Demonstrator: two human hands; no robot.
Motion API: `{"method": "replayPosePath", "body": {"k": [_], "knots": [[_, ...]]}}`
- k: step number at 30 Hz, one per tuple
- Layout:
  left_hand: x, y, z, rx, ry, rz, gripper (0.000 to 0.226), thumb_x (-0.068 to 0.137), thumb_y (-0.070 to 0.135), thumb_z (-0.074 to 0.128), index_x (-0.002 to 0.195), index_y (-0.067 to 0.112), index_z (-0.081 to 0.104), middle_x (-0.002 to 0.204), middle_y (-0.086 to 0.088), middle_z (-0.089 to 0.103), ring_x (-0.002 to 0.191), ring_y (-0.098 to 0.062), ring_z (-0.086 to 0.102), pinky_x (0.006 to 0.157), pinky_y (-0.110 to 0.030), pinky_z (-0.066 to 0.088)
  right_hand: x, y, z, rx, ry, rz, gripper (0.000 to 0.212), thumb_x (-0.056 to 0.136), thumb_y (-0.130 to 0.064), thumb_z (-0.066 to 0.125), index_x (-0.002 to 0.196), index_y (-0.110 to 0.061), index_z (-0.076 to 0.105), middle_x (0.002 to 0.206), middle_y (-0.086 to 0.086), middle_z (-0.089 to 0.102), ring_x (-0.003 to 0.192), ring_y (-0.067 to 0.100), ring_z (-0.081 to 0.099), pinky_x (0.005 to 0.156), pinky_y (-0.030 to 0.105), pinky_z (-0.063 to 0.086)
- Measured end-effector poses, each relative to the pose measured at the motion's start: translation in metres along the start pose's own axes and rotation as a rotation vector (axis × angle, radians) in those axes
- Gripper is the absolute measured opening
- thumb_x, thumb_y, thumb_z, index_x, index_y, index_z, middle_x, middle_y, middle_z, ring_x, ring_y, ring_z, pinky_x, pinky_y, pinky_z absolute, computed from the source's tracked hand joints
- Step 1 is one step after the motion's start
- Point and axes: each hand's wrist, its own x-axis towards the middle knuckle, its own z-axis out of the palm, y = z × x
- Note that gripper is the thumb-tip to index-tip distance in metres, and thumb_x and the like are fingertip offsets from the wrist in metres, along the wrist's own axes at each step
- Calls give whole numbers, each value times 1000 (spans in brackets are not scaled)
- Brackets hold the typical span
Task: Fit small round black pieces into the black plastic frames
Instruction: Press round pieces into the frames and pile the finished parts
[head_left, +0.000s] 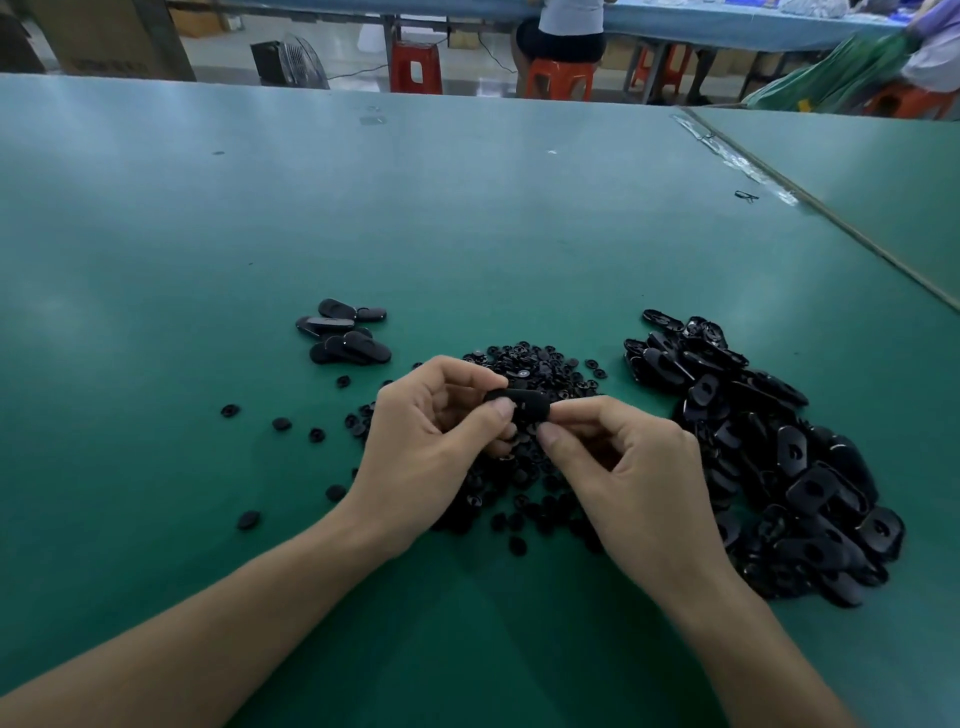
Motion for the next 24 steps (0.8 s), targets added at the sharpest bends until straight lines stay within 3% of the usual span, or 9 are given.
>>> {"method": "replayPosePath", "body": {"k": [4, 6, 11, 15, 19, 21, 24], "knots": [[-1, 2, 1, 28, -11, 31, 9, 82, 9, 72, 86, 16, 71, 74, -1, 72, 67, -12, 68, 63, -23, 57, -1, -1, 4, 43, 36, 2, 13, 91, -29, 71, 92, -41, 69, 80, -23, 70, 71, 0, 67, 62, 8, 48], [-2, 3, 3, 62, -40, 53, 9, 82, 10, 72, 89, 17, 73, 73, 1, 71, 66, -10, 65, 63, -21, 55, 0, 1, 4, 69, 50, 17, 12, 91, -26, 72, 98, -36, 71, 79, -20, 70, 72, 3, 67, 64, 11, 49], [-3, 4, 1, 61, -23, 85, 23, 82, 13, 76, 104, 22, 72, 83, -1, 73, 72, -11, 67, 67, -22, 55, 0, 3, 6, 222, -8, 77, 12, 92, -16, 71, 90, -28, 74, 83, -11, 75, 79, 9, 72, 72, 23, 57], [-3, 3, 2, 105, -22, 86, 26, 81, 16, 78, 106, 22, 71, 92, -6, 75, 82, -15, 71, 75, -23, 57, -1, 2, 8, 308, -17, 115, 13, 93, -13, 70, 89, -25, 73, 81, -8, 76, 73, 6, 71, 66, 17, 53], [-3, 3, 2, 139, 20, 121, 22, 87, 12, 74, 99, 30, 73, 90, 4, 76, 81, -9, 71, 72, -22, 58, -3, 1, 6, 50, -3, 17, 13, 90, -17, 73, 90, -30, 74, 80, -20, 73, 77, 0, 70, 69, 12, 53], [-3, 4, 3, 146, 48, 132, 23, 90, 15, 69, 98, 36, 73, 89, 6, 75, 79, -7, 70, 67, -22, 58, -3, 2, 4, -129, -25, -21, 10, 85, -21, 78, 87, -29, 74, 76, -16, 69, 74, 1, 66, 66, 11, 49], [-5, 4, 4, 96, 26, 93, 26, 96, 14, 61, 105, 37, 71, 89, 8, 71, 80, -13, 74, 63, -23, 59, -4, 3, 3, -387, -141, -35, 9, 83, -34, 79, 86, -28, 73, 79, -17, 58, 75, 4, 56, 66, 20, 47]]}}
